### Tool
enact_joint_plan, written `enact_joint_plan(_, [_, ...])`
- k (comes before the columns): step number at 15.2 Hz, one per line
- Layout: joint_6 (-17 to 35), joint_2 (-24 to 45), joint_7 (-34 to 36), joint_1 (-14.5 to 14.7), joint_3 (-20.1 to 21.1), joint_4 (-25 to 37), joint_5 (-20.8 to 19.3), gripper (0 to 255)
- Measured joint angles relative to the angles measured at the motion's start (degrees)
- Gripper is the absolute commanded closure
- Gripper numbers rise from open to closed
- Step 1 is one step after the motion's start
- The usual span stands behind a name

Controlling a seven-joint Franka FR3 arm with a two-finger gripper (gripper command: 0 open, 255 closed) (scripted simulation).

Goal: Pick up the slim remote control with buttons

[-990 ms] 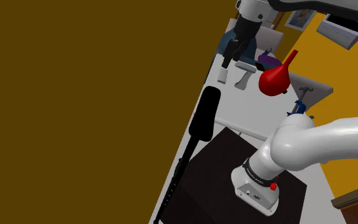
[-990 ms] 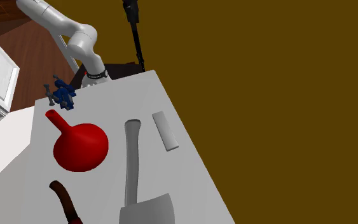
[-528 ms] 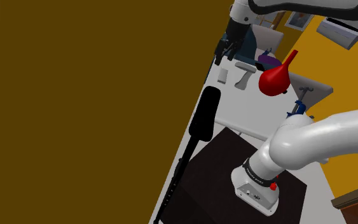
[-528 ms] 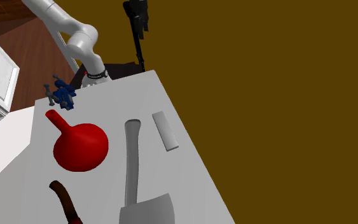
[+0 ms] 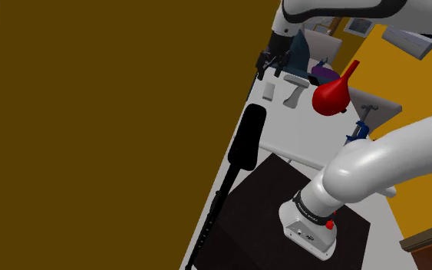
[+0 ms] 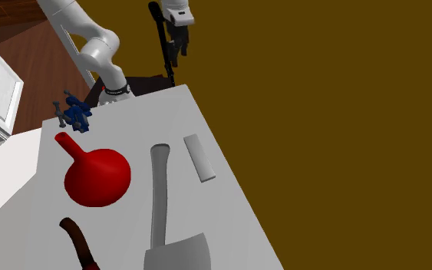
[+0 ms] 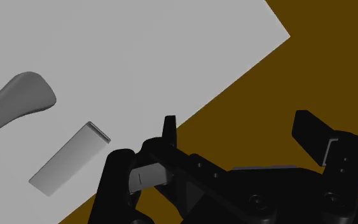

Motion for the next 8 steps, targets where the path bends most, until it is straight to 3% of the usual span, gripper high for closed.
enact_joint_plan(8, [3.2,10.6,1.7,-2.5,-6.0,6.9,1.5,0])
